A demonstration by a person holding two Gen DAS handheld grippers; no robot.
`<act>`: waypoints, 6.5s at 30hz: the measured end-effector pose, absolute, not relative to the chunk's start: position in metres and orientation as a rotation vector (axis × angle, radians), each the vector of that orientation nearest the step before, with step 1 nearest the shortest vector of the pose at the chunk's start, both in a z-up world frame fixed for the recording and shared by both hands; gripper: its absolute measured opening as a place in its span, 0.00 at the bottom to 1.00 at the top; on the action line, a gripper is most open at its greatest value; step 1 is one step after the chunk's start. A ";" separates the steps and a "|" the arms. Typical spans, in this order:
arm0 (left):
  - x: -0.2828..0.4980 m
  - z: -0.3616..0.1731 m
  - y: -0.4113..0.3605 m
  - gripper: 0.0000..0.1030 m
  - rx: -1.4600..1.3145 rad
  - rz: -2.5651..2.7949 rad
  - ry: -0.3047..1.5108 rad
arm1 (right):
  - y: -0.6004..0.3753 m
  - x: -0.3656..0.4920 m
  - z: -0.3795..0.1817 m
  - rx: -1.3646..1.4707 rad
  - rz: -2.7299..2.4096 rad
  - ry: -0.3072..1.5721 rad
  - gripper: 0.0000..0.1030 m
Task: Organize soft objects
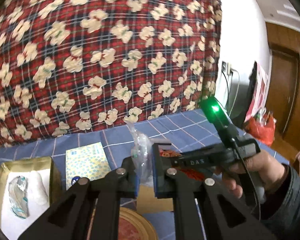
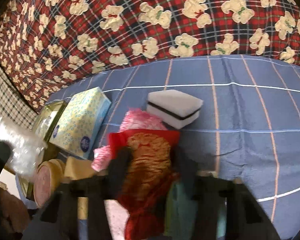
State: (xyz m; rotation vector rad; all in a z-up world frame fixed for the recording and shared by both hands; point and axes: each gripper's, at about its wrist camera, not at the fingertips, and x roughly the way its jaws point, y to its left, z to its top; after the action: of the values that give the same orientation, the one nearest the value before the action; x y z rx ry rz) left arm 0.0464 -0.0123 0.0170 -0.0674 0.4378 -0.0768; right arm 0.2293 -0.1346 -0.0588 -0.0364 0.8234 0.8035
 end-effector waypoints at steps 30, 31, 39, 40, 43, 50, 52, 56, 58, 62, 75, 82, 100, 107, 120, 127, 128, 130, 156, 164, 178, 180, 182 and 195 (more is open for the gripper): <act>0.046 0.006 0.020 0.07 -0.111 0.008 0.419 | -0.147 0.203 -0.024 0.159 0.824 0.501 0.27; 0.045 0.006 0.021 0.07 -0.112 0.011 0.417 | -0.147 0.202 -0.024 0.166 0.813 0.485 0.27; 0.038 0.012 0.029 0.07 -0.119 0.057 0.371 | -0.145 0.190 -0.016 0.214 0.790 0.370 0.27; 0.038 0.013 0.031 0.07 -0.123 0.059 0.368 | -0.144 0.187 -0.014 0.214 0.788 0.357 0.27; 0.036 0.014 0.034 0.07 -0.131 0.071 0.357 | -0.142 0.184 -0.012 0.210 0.786 0.335 0.27; 0.032 0.018 0.046 0.07 -0.158 0.110 0.327 | -0.136 0.176 0.003 0.216 0.767 0.248 0.27; 0.031 0.019 0.049 0.07 -0.167 0.120 0.322 | -0.132 0.173 0.006 0.216 0.773 0.229 0.27; 0.026 0.023 0.053 0.07 -0.175 0.143 0.297 | -0.119 0.167 0.012 0.210 0.796 0.205 0.27; 0.023 0.025 0.054 0.07 -0.169 0.159 0.280 | -0.112 0.163 0.015 0.198 0.804 0.192 0.27; 0.021 0.028 0.057 0.07 -0.171 0.171 0.264 | -0.101 0.158 0.020 0.192 0.825 0.173 0.27; 0.019 0.030 0.064 0.07 -0.181 0.194 0.254 | -0.078 0.152 0.031 0.238 0.866 0.148 0.27; 0.016 0.032 0.066 0.07 -0.176 0.216 0.239 | -0.072 0.144 0.038 0.237 0.881 0.116 0.27; 0.011 0.032 0.086 0.07 -0.195 0.347 0.237 | -0.045 0.126 0.041 0.250 0.946 0.108 0.27; 0.009 0.031 0.095 0.07 -0.208 0.410 0.241 | -0.044 0.122 0.040 0.253 0.968 0.113 0.27; -0.002 0.027 0.118 0.07 -0.228 0.533 0.259 | -0.022 0.101 0.033 0.176 1.032 0.114 0.27; -0.008 0.024 0.131 0.07 -0.250 0.592 0.269 | -0.020 0.098 0.032 0.179 1.050 0.126 0.27; -0.009 0.024 0.132 0.07 -0.258 0.583 0.266 | -0.018 0.096 0.031 0.174 1.057 0.130 0.27; -0.010 0.025 0.132 0.07 -0.263 0.574 0.265 | -0.014 0.094 0.030 0.160 1.065 0.136 0.27; -0.040 0.004 0.183 0.07 -0.405 0.564 0.402 | 0.056 0.058 0.005 -0.117 1.124 0.233 0.28; -0.039 -0.003 0.186 0.07 -0.408 0.545 0.438 | 0.065 0.053 0.003 -0.144 1.136 0.250 0.28; -0.039 -0.012 0.193 0.07 -0.411 0.534 0.493 | 0.082 0.048 -0.007 -0.229 1.151 0.330 0.28; -0.041 -0.013 0.195 0.07 -0.417 0.533 0.497 | 0.083 0.048 -0.008 -0.235 1.155 0.339 0.28; -0.044 -0.014 0.197 0.07 -0.423 0.537 0.497 | 0.085 0.048 -0.009 -0.244 1.156 0.346 0.28; -0.048 -0.019 0.201 0.07 -0.429 0.541 0.503 | 0.091 0.046 -0.017 -0.285 1.161 0.376 0.28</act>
State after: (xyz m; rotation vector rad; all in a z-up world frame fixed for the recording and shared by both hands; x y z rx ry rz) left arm -0.0483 0.2012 -0.0190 -0.4292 0.5029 0.5414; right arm 0.0457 0.0911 -0.0172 -0.2853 0.3759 1.1612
